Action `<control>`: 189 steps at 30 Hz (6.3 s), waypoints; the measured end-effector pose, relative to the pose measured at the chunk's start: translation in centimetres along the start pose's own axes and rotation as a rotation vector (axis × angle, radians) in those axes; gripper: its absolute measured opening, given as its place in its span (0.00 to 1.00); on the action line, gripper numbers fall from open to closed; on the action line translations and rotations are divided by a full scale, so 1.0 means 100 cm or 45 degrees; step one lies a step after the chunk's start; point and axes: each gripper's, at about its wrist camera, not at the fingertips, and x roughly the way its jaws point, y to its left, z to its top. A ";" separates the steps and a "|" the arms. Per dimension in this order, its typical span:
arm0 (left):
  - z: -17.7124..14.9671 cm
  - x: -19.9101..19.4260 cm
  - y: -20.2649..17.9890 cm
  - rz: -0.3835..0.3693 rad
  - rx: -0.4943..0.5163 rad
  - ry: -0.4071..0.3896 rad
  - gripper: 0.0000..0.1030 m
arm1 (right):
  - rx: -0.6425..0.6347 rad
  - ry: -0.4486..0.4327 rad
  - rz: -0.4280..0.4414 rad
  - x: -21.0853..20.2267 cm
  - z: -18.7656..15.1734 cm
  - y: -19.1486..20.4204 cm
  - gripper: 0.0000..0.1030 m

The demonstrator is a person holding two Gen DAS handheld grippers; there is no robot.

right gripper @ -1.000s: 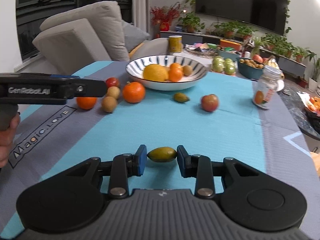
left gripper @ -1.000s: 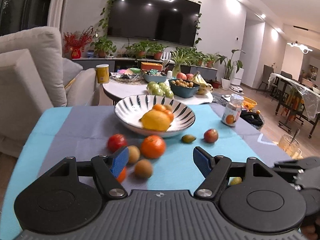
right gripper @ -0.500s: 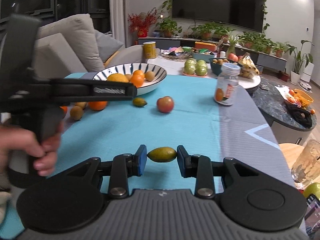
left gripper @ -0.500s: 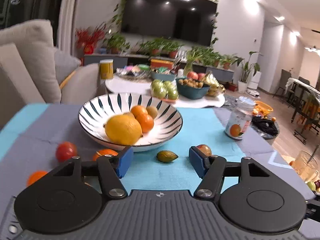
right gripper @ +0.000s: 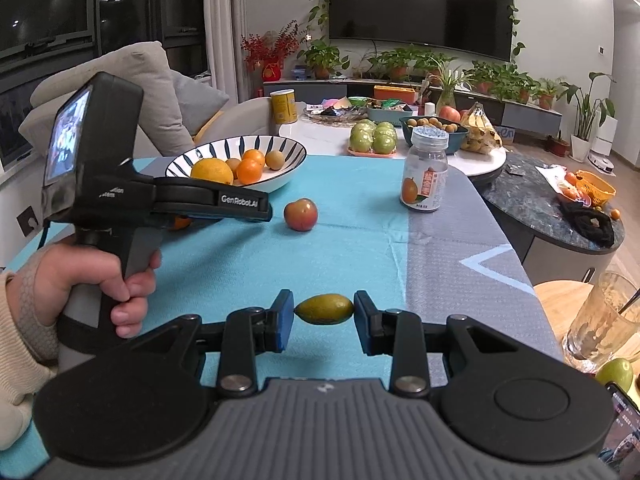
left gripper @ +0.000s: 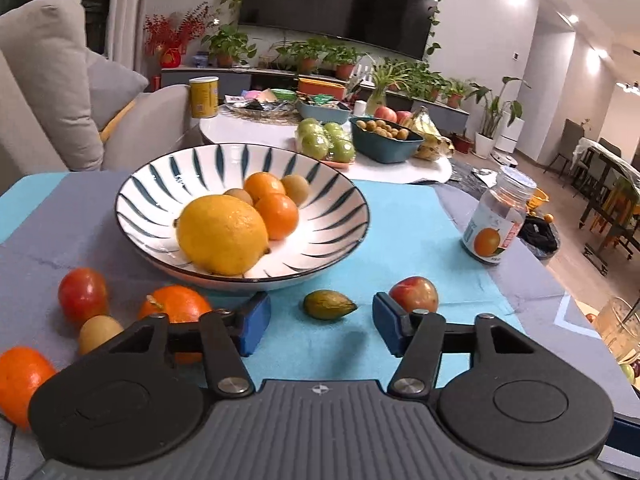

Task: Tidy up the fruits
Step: 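Lift the green fruit with the right tool while the left tool approaches another green fruit, then grasp the dark green fruit with the left tool while the right tool holds its green fruit, then carry both green fruits over the striped bowl and open both tools to release them, then grasp a red apple with the right tool while the left tool grasps a red tomato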

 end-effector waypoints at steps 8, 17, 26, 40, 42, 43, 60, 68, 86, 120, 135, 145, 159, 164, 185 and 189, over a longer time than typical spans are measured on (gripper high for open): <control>0.000 0.004 -0.008 0.128 0.041 0.005 0.26 | 0.051 0.002 0.012 -0.002 -0.003 -0.004 0.59; -0.004 -0.011 -0.007 0.098 0.084 -0.027 0.05 | 0.075 -0.017 -0.002 -0.010 -0.004 -0.007 0.59; -0.001 -0.023 0.000 -0.012 0.114 -0.007 0.08 | 0.082 -0.047 0.006 -0.012 0.001 -0.007 0.59; 0.001 -0.002 0.017 -0.056 -0.038 0.010 0.17 | 0.113 -0.036 0.001 -0.013 -0.001 -0.011 0.59; -0.003 -0.008 0.015 -0.058 -0.030 0.009 0.17 | 0.111 -0.040 0.000 -0.014 -0.001 -0.011 0.59; -0.003 -0.013 0.015 -0.071 -0.022 0.005 0.17 | 0.109 -0.041 0.000 -0.013 0.000 -0.010 0.59; 0.036 -0.083 0.043 -0.025 0.019 -0.207 0.17 | 0.044 -0.156 0.076 -0.003 0.041 0.018 0.59; 0.046 -0.088 0.065 0.025 -0.001 -0.225 0.17 | 0.029 -0.199 0.102 0.001 0.060 0.032 0.59; 0.063 -0.080 0.092 0.038 -0.029 -0.259 0.17 | 0.036 -0.230 0.097 0.025 0.088 0.050 0.59; 0.057 -0.017 0.102 -0.006 -0.085 -0.131 0.17 | 0.154 -0.109 0.165 0.088 0.097 0.048 0.59; 0.056 -0.020 0.104 0.022 -0.042 -0.137 0.30 | 0.198 -0.084 0.152 0.090 0.091 0.044 0.60; 0.069 -0.056 0.120 0.075 -0.063 -0.216 0.31 | 0.196 -0.219 0.041 0.053 0.110 0.016 0.60; 0.053 -0.096 0.128 0.087 -0.074 -0.236 0.41 | 0.163 -0.154 -0.028 0.049 0.085 0.007 0.60; 0.030 -0.104 0.135 0.095 -0.061 -0.185 0.44 | 0.182 -0.078 -0.040 0.065 0.066 0.009 0.60; 0.014 -0.060 0.141 0.019 0.057 -0.010 0.44 | 0.190 0.023 -0.027 0.089 0.041 0.024 0.59; 0.017 -0.056 0.140 -0.005 0.072 0.006 0.44 | 0.186 0.019 -0.026 0.087 0.040 0.025 0.59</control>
